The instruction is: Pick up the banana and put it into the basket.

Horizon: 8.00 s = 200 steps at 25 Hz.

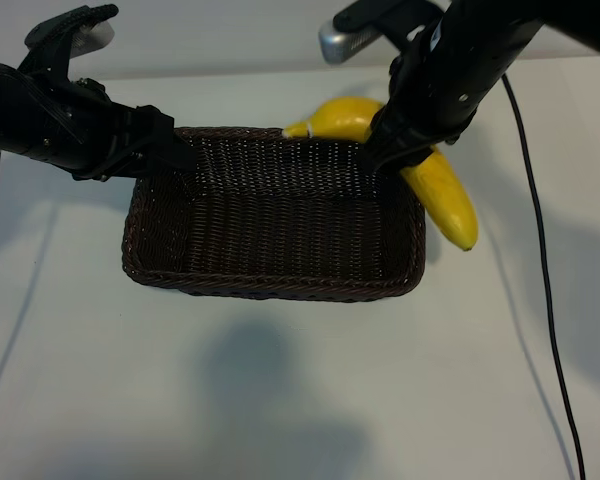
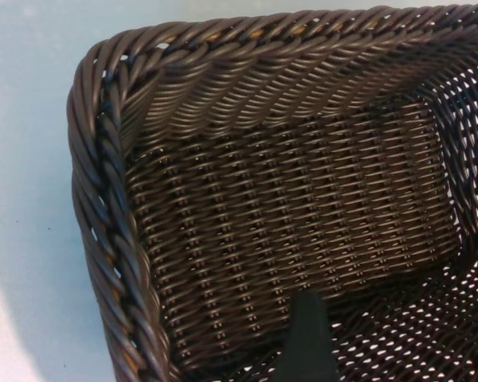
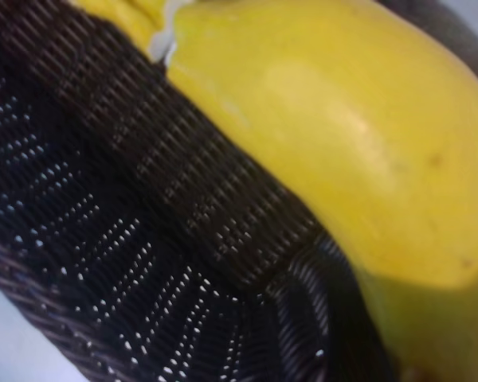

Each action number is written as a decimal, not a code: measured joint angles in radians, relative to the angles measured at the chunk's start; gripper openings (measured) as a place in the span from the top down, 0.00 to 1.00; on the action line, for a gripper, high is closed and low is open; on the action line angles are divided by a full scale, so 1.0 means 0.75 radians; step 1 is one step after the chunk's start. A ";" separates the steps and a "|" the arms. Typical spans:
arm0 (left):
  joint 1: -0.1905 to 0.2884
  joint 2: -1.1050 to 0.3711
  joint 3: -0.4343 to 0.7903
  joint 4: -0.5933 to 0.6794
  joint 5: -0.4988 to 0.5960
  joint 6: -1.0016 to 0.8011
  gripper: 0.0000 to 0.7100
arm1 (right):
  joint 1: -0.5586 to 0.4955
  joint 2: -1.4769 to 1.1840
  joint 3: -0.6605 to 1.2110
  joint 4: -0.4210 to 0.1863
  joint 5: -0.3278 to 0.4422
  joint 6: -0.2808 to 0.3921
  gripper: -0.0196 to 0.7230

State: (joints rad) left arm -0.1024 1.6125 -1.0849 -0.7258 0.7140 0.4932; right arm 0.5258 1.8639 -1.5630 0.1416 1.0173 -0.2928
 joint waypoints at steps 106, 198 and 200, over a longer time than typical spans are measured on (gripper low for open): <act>0.000 -0.001 0.000 0.000 0.044 0.032 0.17 | 0.227 0.533 -0.214 0.202 -0.305 -0.581 0.41; 0.001 -0.003 0.000 0.000 0.079 0.062 0.17 | -0.058 0.085 -0.320 -0.201 0.273 0.128 0.18; 0.001 -0.003 0.000 0.000 0.079 0.062 0.17 | -0.089 0.079 -0.320 -0.176 0.273 0.126 0.18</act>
State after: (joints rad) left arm -0.1015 1.6104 -1.0849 -0.7255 0.7730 0.5397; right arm 0.4590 1.9230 -1.8027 0.0094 1.2219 -0.1981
